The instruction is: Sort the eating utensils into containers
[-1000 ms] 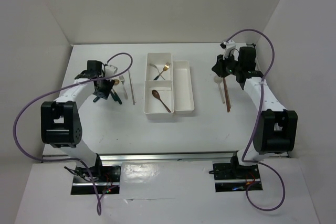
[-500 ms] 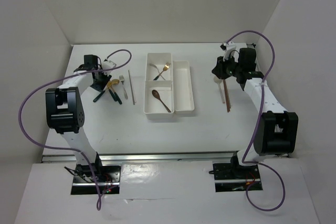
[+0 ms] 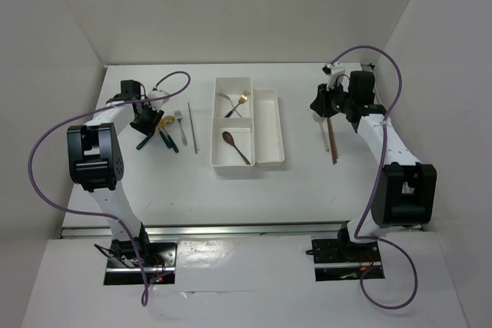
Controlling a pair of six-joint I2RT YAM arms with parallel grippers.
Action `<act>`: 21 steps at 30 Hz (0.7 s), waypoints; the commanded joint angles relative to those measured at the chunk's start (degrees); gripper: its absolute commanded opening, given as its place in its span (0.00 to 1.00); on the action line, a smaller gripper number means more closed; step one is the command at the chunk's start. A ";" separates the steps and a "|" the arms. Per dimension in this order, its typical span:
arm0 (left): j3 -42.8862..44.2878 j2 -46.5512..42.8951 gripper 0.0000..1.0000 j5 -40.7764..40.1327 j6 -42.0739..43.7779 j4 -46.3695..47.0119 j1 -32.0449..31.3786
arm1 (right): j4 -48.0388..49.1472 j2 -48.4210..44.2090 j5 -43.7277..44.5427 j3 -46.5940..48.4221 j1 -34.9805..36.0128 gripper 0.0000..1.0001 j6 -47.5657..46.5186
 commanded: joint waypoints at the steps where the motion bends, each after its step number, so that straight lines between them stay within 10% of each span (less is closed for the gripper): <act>1: -0.15 -1.41 0.51 3.23 0.74 -1.53 0.73 | 0.23 0.40 0.31 2.56 -0.37 0.25 0.51; 13: -0.77 1.31 0.48 4.98 -0.40 -1.53 1.26 | -0.92 1.54 0.31 4.75 -0.37 0.25 -0.02; 21: 0.55 2.11 0.24 7.53 -2.60 -3.99 1.26 | -0.92 1.54 -0.22 4.75 -0.37 0.25 -0.02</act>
